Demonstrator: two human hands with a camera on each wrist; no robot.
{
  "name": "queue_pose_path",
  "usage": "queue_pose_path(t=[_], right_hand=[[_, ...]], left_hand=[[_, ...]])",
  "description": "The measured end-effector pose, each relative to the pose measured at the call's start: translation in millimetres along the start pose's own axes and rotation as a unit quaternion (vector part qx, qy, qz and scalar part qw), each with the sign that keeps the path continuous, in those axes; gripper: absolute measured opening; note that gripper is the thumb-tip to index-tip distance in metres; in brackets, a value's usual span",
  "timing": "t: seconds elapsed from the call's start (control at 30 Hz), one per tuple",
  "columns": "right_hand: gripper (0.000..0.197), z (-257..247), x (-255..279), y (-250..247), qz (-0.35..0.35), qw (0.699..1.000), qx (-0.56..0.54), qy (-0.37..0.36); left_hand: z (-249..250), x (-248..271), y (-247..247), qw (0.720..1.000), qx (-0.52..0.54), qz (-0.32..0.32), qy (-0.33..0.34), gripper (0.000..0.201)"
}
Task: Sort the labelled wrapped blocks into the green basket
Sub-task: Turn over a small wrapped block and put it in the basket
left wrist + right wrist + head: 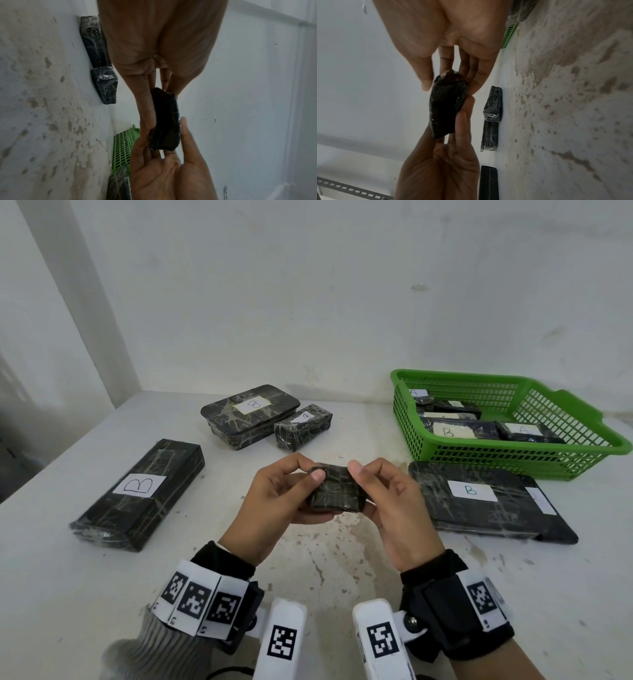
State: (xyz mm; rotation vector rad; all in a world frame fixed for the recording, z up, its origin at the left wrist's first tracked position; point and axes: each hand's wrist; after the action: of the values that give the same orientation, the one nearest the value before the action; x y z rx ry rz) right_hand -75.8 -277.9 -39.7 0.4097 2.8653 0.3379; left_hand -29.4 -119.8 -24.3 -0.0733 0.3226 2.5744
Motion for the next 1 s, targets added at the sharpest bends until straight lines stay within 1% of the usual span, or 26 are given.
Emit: queue_pose_path(t=[0.17,0.23,0.3,0.4,0.53,0.6,0.73,0.77,0.83,0.93,1.0], right_hand=[[0.035,3.1,-1.1,-4.3,0.033,0.999,0.018,-0.019],[0.040,5.2,-1.6,-5.6,0.039,0.999,0.023,-0.021],[0.038,4.6,-1.7,-4.1,0.038,0.999,0.024,-0.016],[0.039,4.1,-1.2,-2.5,0.033,0.999,0.032,0.002],[0.040,6.7,-2.6,-4.4,0.046,0.997,0.058,-0.018],[0.039,9.2,-2.8,-5.4,0.046,0.997,0.056,-0.024],[0.035,6.0,-2.6,-4.5,0.028,0.999,0.041,-0.003],[0.033,4.4,-2.1,-4.4,0.019,0.999,0.034,0.004],[0.027,2.9,-1.6,-4.5,0.006,1.000,0.030,0.004],[0.031,5.4,-3.3,-6.0,0.026,0.998,0.062,-0.011],[0.028,6.7,-4.6,-6.7,0.036,0.998,0.056,-0.006]], left_hand=[[0.4,0.9,0.2,0.999,-0.017,-0.042,-0.024,0.025],[-1.5,0.9,0.5,0.999,-0.021,-0.042,-0.022,0.019],[-3.6,0.2,0.3,0.999,-0.026,-0.032,-0.013,0.009],[-4.6,-0.8,-0.1,0.999,-0.032,-0.021,-0.011,0.008],[-2.0,-0.1,-0.3,0.998,-0.022,-0.048,-0.028,0.023],[-2.6,0.0,0.0,0.998,-0.017,-0.050,-0.027,0.027],[-7.3,-1.6,0.1,1.000,-0.017,-0.026,-0.003,0.013],[-7.1,-1.9,0.4,1.000,-0.012,-0.021,-0.001,0.013],[-4.5,-2.0,-0.2,1.000,-0.001,-0.019,-0.004,0.019],[-2.1,-1.3,-1.5,0.999,0.009,-0.046,-0.021,0.028],[-3.0,-1.4,-1.5,0.998,0.009,-0.054,-0.021,0.031]])
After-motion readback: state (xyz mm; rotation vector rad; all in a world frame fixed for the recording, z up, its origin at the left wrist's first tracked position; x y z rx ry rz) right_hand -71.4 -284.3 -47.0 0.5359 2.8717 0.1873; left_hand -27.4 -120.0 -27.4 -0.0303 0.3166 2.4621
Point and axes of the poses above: each hand's wrist, its own x-axis away from the middle knuckle, its own y-axis out of the palm, z = x × y, and after that the axes turned 1 degree about -x, right-handed
